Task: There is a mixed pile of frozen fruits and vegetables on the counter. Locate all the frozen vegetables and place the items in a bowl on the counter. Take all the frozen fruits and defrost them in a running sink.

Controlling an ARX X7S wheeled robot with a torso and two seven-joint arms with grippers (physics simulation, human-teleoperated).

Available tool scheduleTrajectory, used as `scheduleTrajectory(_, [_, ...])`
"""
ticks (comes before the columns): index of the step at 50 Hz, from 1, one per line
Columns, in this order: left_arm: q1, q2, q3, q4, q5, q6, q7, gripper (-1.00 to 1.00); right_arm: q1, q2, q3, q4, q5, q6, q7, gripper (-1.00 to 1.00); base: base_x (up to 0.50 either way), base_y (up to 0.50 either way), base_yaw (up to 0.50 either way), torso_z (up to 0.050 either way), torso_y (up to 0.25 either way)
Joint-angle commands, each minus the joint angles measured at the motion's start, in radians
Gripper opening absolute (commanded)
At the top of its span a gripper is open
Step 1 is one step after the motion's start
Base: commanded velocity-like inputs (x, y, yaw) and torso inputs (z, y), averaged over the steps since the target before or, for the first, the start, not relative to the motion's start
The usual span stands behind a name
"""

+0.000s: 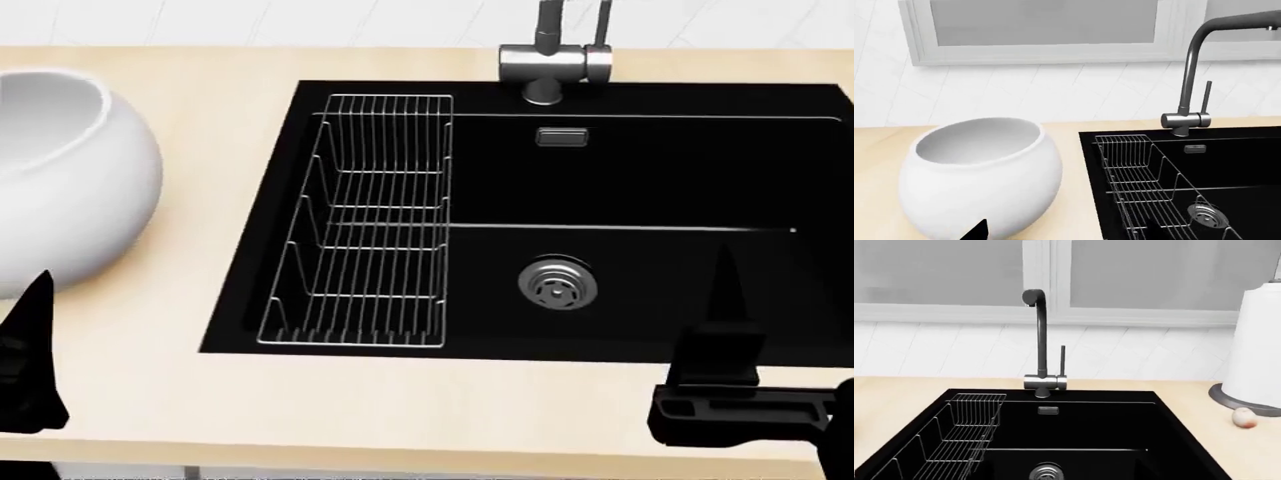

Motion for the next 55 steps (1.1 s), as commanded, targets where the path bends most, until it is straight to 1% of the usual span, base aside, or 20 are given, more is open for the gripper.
scheduleTrajectory(1, [0.004,0.002,0.007,-0.003,0.006,0.004,0.004,1.0,-0.017,-0.008,0.007,0.003,-0.01,-0.003,-0.001,1.0,0.0,-0.5,0.0,0.0,0.0])
scheduleTrajectory(9, [0.021,-0.004,-0.014,-0.002,-0.012,0.017,0.002,1.0,-0.024,-0.012,0.009,-0.002,-0.015,-0.001,-0.001,1.0,-0.01,-0.5,0.0,0.0,0.0])
scheduleTrajectory(20, [0.007,-0.004,-0.001,-0.001,-0.011,0.013,0.002,1.0,-0.029,-0.009,0.017,-0.004,-0.015,0.0,0.001,1.0,-0.01,-0.5,0.0,0.0,0.0])
scheduleTrajectory(21, [0.023,-0.018,-0.02,0.008,-0.025,0.018,0.004,1.0,-0.027,-0.009,0.016,-0.003,-0.015,0.001,0.0,1.0,-0.01,-0.5,0.0,0.0,0.0])
scheduleTrajectory(23, [0.007,-0.006,-0.002,-0.001,-0.014,0.013,0.003,1.0,-0.031,-0.009,0.019,-0.003,-0.016,0.001,0.0,1.0,-0.01,-0.5,0.0,0.0,0.0])
scheduleTrajectory(36, [-0.002,0.001,0.014,-0.006,-0.002,0.013,0.004,1.0,-0.03,-0.009,0.021,-0.009,-0.011,0.004,0.003,1.0,-0.01,-0.5,0.0,0.0,0.0])
scheduleTrajectory(37, [-0.003,0.0,0.013,-0.005,-0.004,0.014,0.004,1.0,-0.035,-0.007,0.028,-0.009,-0.009,0.003,0.004,1.0,-0.01,-0.5,0.0,0.0,0.0])
scheduleTrajectory(38, [0.03,-0.022,-0.019,0.01,-0.021,0.025,0.011,1.0,-0.032,-0.009,0.025,-0.006,-0.012,0.003,0.002,1.0,-0.01,-0.5,0.0,0.0,0.0])
scheduleTrajectory(39, [0.04,-0.027,-0.026,0.013,-0.022,0.029,0.014,1.0,-0.031,-0.012,0.024,-0.005,-0.014,0.003,0.002,1.0,-0.01,-0.5,0.0,0.0,0.0])
scheduleTrajectory(45, [0.012,-0.014,-0.001,0.005,-0.015,0.019,0.007,1.0,-0.021,-0.015,0.02,-0.007,-0.021,0.005,-0.001,1.0,-0.01,-0.5,0.0,0.0,0.0])
scheduleTrajectory(47, [-0.002,0.003,0.02,-0.003,0.001,0.014,0.003,1.0,-0.032,-0.015,0.026,-0.008,-0.023,0.003,-0.001,1.0,-0.01,-0.5,0.0,0.0,0.0])
scheduleTrajectory(55, [0.013,-0.004,0.013,0.002,0.001,0.022,0.009,1.0,-0.034,-0.016,0.033,-0.012,-0.02,0.001,-0.002,1.0,0.0,-0.5,0.0,0.0,0.0])
